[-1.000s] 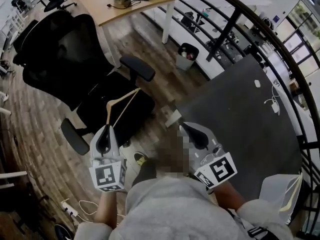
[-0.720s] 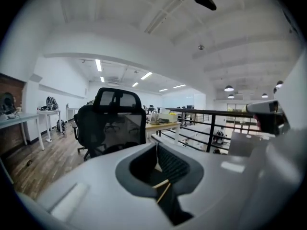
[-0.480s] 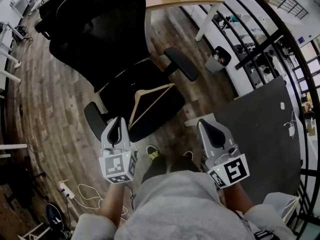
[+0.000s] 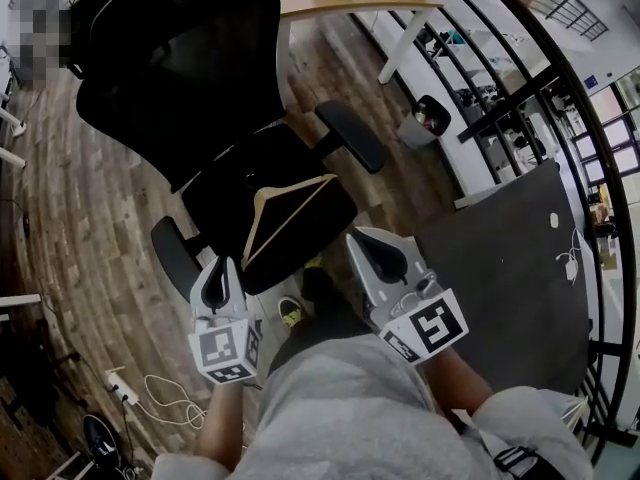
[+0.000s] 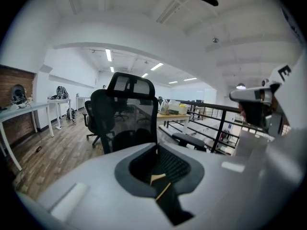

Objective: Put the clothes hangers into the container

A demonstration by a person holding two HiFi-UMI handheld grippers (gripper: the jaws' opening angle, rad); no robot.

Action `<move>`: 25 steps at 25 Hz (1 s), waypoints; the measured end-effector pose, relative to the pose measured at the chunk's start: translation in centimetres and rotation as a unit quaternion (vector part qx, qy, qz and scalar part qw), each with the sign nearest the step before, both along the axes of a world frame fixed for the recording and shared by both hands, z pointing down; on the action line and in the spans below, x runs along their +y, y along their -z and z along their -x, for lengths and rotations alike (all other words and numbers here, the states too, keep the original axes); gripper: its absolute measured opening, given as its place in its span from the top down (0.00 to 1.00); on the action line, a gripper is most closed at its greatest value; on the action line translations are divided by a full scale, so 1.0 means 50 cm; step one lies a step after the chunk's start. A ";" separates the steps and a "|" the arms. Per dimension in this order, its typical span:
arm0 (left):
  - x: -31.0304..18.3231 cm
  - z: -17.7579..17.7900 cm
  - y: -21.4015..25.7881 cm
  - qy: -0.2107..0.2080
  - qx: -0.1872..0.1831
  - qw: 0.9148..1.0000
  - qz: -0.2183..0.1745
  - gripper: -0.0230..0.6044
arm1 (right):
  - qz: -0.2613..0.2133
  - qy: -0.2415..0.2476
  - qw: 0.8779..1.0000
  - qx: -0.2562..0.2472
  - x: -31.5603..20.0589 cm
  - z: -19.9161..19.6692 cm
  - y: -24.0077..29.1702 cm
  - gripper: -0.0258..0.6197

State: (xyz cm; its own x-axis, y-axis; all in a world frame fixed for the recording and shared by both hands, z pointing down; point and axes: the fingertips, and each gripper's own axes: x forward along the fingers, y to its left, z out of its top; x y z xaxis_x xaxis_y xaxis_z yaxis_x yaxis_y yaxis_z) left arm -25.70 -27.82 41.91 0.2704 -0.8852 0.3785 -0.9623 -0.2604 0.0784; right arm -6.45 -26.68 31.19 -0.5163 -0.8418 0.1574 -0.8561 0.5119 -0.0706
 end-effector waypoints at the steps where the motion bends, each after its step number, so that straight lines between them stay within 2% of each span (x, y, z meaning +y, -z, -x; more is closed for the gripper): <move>1: -0.008 -0.002 -0.005 0.003 -0.003 1.000 0.005 0.93 | 0.002 0.005 1.000 -0.004 -0.016 0.002 -0.001 0.96; 6: -0.090 -0.012 -0.049 0.025 -0.016 0.999 0.024 0.92 | 0.018 0.021 1.000 -0.004 -0.118 -0.010 -0.019 0.96; 14: -0.188 -0.002 -0.254 0.012 -0.058 0.991 0.124 0.88 | 0.078 0.054 0.995 -0.002 -0.255 0.011 -0.149 0.96; 19: -0.205 -0.017 -0.391 -0.002 -0.075 0.978 0.194 0.82 | 0.119 0.076 0.990 -0.005 -0.308 0.021 -0.235 0.96; 25: -0.208 -0.048 -0.602 -0.037 -0.103 0.953 0.283 0.75 | 0.162 0.076 0.983 -0.024 -0.361 0.017 -0.340 0.96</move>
